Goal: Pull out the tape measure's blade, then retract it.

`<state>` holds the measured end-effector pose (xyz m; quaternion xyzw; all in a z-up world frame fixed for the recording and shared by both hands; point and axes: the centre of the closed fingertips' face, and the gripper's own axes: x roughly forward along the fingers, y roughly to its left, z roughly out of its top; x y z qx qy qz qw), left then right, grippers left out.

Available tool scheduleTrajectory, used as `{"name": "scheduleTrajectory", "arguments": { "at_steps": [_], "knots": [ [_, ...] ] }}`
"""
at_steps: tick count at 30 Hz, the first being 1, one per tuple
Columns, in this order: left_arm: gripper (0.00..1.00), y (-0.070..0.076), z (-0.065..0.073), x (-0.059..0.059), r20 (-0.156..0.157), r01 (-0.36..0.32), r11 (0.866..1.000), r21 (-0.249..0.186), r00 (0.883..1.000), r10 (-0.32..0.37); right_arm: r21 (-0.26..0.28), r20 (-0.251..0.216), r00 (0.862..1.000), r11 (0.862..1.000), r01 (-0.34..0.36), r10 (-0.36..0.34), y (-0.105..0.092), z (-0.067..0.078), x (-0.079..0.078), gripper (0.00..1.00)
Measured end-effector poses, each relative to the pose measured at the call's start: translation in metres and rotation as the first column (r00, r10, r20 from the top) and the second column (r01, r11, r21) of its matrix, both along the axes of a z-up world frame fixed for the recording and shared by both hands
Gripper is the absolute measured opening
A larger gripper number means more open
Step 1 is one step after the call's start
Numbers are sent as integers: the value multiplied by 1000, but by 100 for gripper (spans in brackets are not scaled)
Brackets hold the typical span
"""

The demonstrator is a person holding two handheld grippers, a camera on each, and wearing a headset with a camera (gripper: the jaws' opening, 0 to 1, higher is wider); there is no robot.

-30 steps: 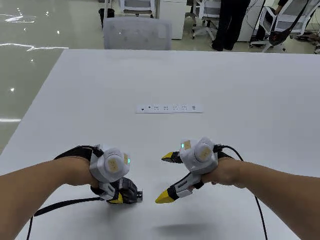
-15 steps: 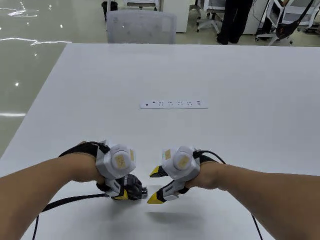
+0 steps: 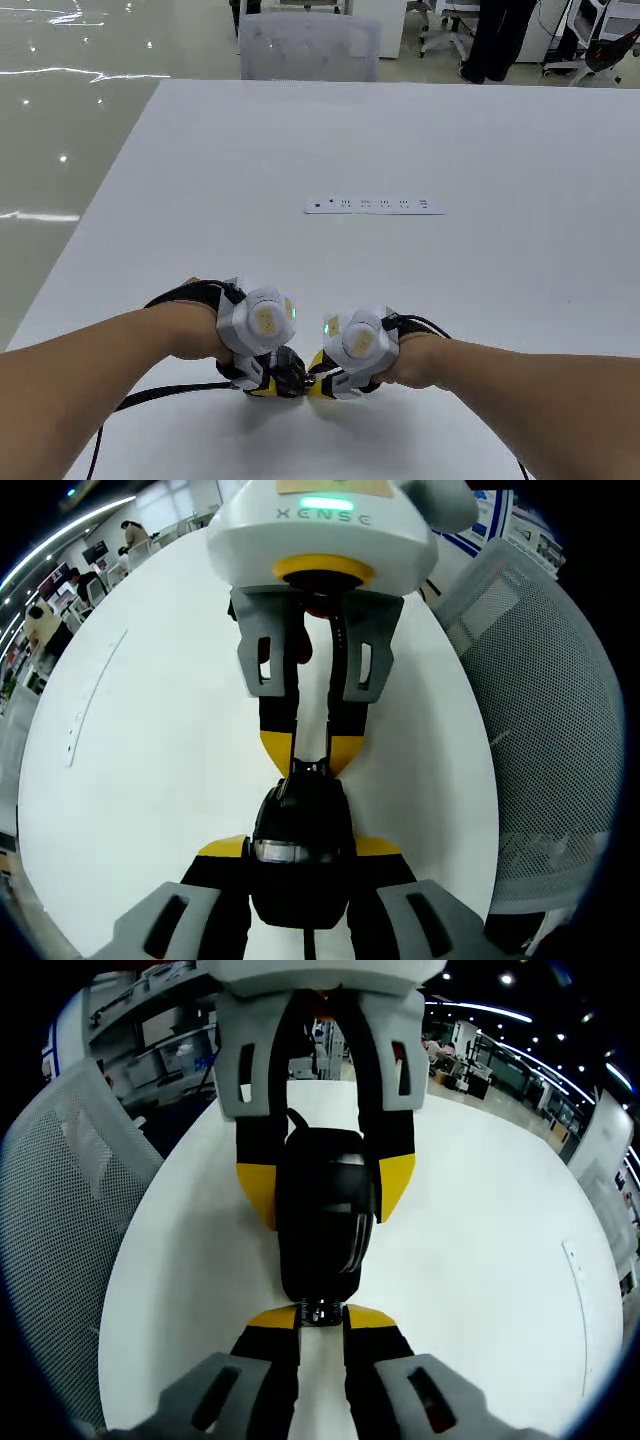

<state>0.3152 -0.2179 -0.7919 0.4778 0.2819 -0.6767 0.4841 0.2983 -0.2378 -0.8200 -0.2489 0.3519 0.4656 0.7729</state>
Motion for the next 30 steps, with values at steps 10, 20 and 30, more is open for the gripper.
{"name": "scheduleTrajectory", "arguments": {
  "at_steps": [10, 20, 30],
  "knots": [
    [34, 1, -1, 0, -13, -1, 1000, -3, 1000, 1, 33, -41, 999, 999, 24, -23, -6, 1, -2, 12],
    [34, 0, -1, 0, -17, 1, 1000, -1, 1000, -1, 4, -75, 996, 999, 39, -39, -16, 0, -10, 14],
    [34, -1, -2, 0, -11, -1, 1000, 0, 1000, 1, -12, -62, 997, 999, 38, -39, -8, 0, -4, 15]
  ]
}}
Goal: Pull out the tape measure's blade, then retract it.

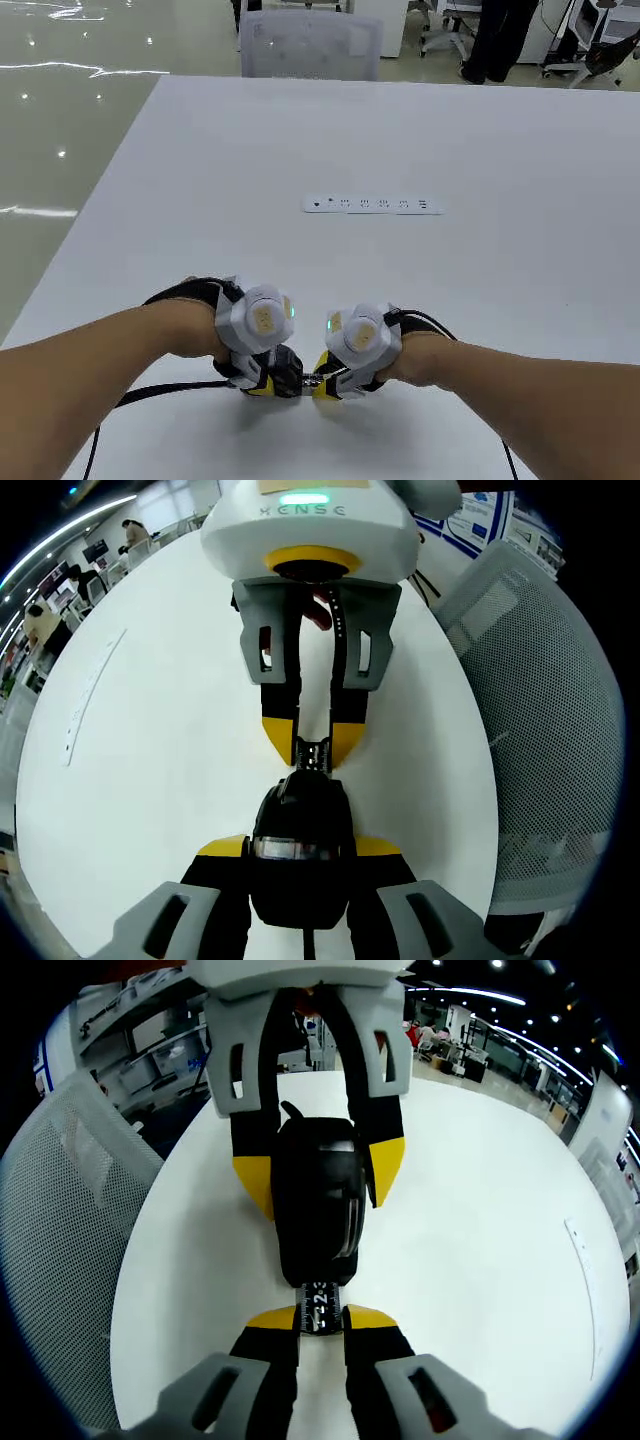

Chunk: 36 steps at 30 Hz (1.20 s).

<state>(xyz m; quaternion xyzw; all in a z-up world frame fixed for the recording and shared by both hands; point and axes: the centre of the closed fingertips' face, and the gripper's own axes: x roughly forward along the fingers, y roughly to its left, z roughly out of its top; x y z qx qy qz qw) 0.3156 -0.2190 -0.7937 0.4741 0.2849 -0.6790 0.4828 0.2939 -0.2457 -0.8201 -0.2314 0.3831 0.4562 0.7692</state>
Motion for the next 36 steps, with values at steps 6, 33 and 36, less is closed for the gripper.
{"name": "scheduleTrajectory", "arguments": {
  "at_steps": [6, 33, 36],
  "knots": [
    [34, 0, 0, 0, -2, -3, 1000, 2, 1000, 3, 13, -7, 1000, 999, 29, -29, 3, -1, 3, 15],
    [34, 2, -1, 1, 11, -25, 1000, 1, 1000, 25, 10, -10, 1000, 1000, -2, 2, 0, 0, 1, 14],
    [34, 2, -1, 0, 15, -24, 1000, 2, 1000, 24, 12, -16, 1000, 1000, 4, -4, -3, 0, -1, 14]
  ]
}}
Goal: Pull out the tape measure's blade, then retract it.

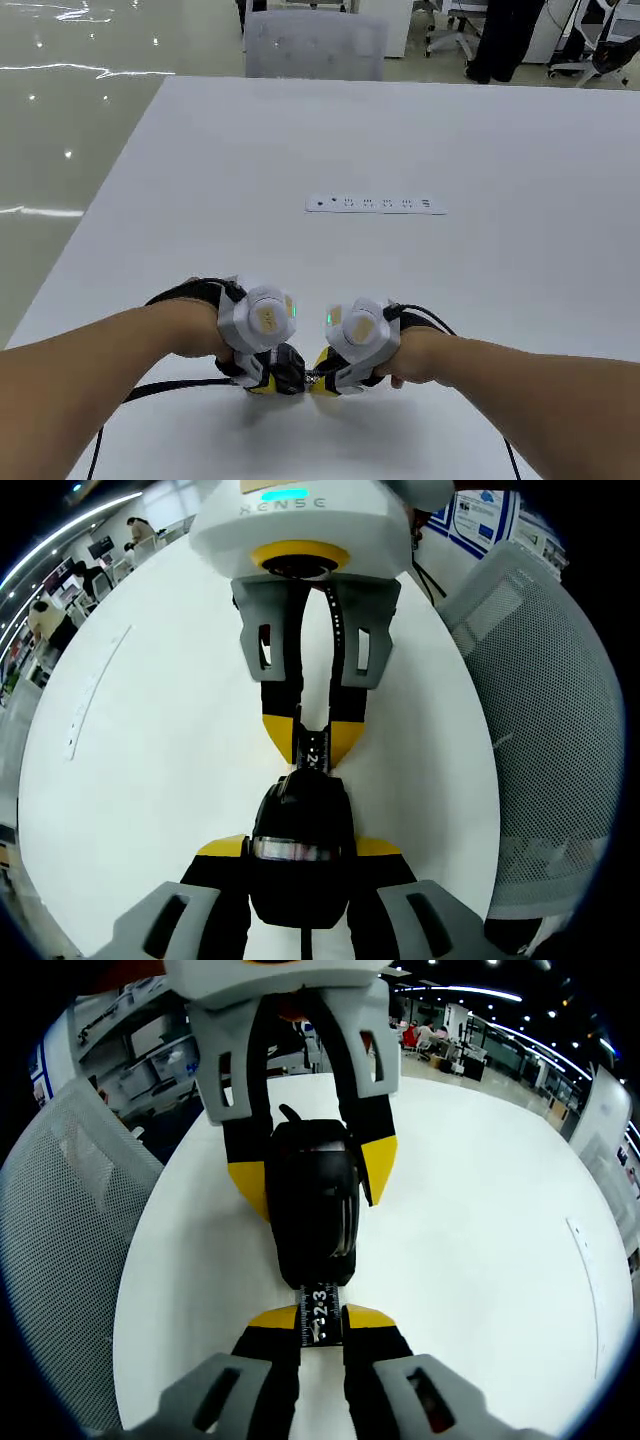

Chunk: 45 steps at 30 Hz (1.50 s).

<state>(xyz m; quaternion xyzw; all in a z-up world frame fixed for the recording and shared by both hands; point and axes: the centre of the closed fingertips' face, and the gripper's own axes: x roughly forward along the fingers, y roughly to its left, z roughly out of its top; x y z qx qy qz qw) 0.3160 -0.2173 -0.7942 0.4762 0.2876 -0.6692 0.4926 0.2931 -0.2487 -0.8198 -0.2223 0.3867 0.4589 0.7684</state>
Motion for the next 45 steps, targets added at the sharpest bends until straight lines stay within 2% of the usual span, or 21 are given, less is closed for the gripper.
{"name": "scheduleTrajectory", "arguments": {
  "at_steps": [25, 32, 34, 45],
  "knots": [
    [34, -1, 1, 1, -8, -17, 1000, -7, 1000, 17, 5, -17, 1000, 1000, 16, -16, -21, 1, -7, 14],
    [34, 0, 1, 1, -8, -21, 1000, -12, 1000, 21, 14, -27, 999, 999, 32, -31, -26, 1, -10, 14],
    [35, 0, 1, 0, -8, -20, 1000, -14, 1000, 20, 21, -46, 998, 999, 41, -41, -28, 1, -11, 14],
    [35, -1, -1, 1, -12, -28, 1000, -13, 1000, 28, 24, -56, 998, 999, 43, -42, -36, 1, -16, 14]
  ]
}}
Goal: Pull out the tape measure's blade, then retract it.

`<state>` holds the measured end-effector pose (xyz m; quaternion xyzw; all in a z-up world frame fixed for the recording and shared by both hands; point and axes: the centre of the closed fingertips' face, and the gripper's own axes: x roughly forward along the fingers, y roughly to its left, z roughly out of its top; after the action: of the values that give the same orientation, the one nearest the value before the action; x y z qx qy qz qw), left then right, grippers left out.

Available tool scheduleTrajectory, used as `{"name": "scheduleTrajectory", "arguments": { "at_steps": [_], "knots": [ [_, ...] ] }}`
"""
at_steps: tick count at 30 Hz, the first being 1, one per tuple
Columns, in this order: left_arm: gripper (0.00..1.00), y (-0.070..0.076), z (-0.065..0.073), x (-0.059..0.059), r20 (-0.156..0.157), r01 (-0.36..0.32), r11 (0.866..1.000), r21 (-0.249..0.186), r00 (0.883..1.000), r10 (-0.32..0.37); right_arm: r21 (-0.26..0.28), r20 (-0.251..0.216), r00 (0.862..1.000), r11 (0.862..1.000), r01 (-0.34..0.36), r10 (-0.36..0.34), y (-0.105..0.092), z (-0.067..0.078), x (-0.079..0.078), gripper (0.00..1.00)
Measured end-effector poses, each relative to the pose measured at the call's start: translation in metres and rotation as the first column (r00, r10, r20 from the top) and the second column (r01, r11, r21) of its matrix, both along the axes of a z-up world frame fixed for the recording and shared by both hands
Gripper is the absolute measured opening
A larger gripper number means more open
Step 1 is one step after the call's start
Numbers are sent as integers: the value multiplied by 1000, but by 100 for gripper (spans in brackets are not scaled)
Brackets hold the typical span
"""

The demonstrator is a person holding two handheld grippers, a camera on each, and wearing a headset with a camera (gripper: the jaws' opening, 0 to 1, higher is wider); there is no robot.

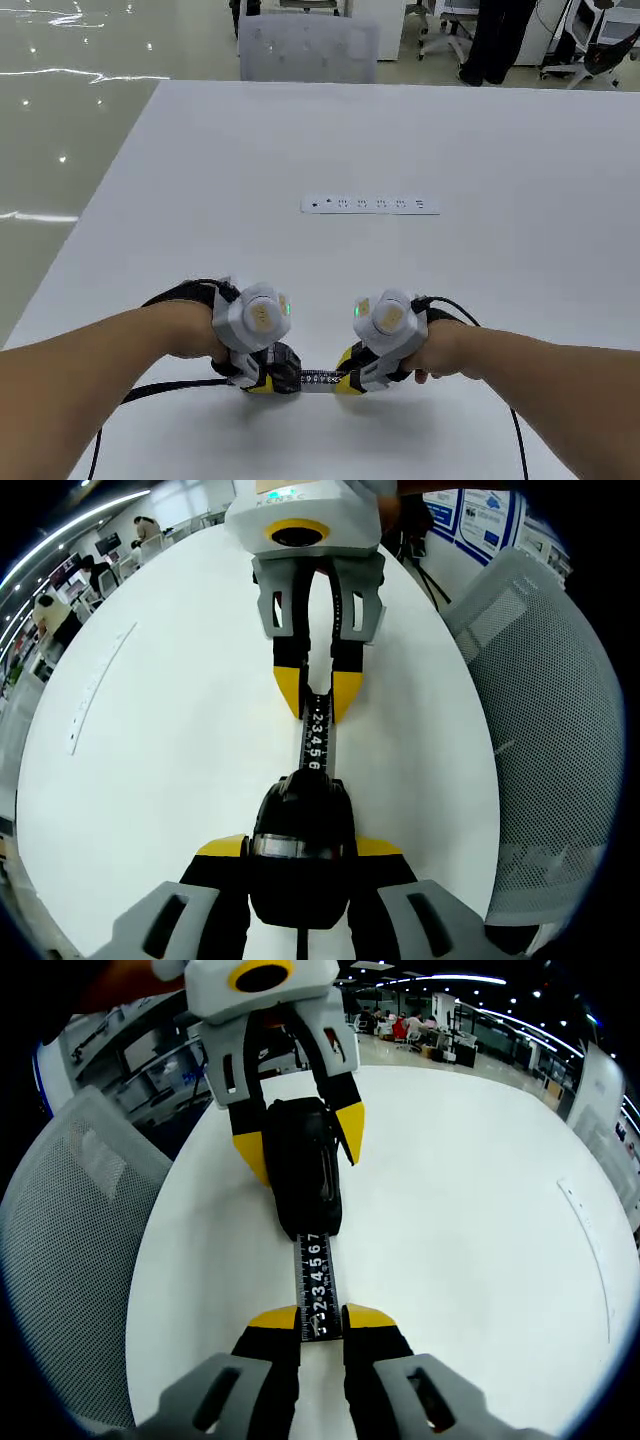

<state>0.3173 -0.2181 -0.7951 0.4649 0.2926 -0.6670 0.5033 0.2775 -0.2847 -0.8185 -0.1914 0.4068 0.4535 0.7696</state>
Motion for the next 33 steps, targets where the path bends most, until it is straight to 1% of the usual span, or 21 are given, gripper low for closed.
{"name": "scheduleTrajectory", "arguments": {
  "at_steps": [10, 14, 16, 21, 33],
  "knots": [
    [35, -1, -1, 0, -1, -6, 1000, -1, 1000, 6, 9, -6, 1000, 1000, 15, -15, -12, 2, -4, 14],
    [35, -1, -1, 0, -3, -7, 1000, -5, 1000, 7, 12, 0, 1000, 1000, 10, -10, -14, 2, -5, 13],
    [35, -1, -1, 0, -2, -3, 1000, -4, 1000, 3, 14, -7, 1000, 1000, 11, -11, -14, 2, -7, 13],
    [35, 0, 0, 0, 1, -3, 1000, -3, 1000, 3, 15, -5, 1000, 1000, 12, -12, -17, 2, -8, 12],
    [35, 0, 0, 0, 0, -10, 1000, 0, 1000, 10, -2, -3, 1000, 1000, 24, -24, -36, 3, -14, 12]
  ]
}}
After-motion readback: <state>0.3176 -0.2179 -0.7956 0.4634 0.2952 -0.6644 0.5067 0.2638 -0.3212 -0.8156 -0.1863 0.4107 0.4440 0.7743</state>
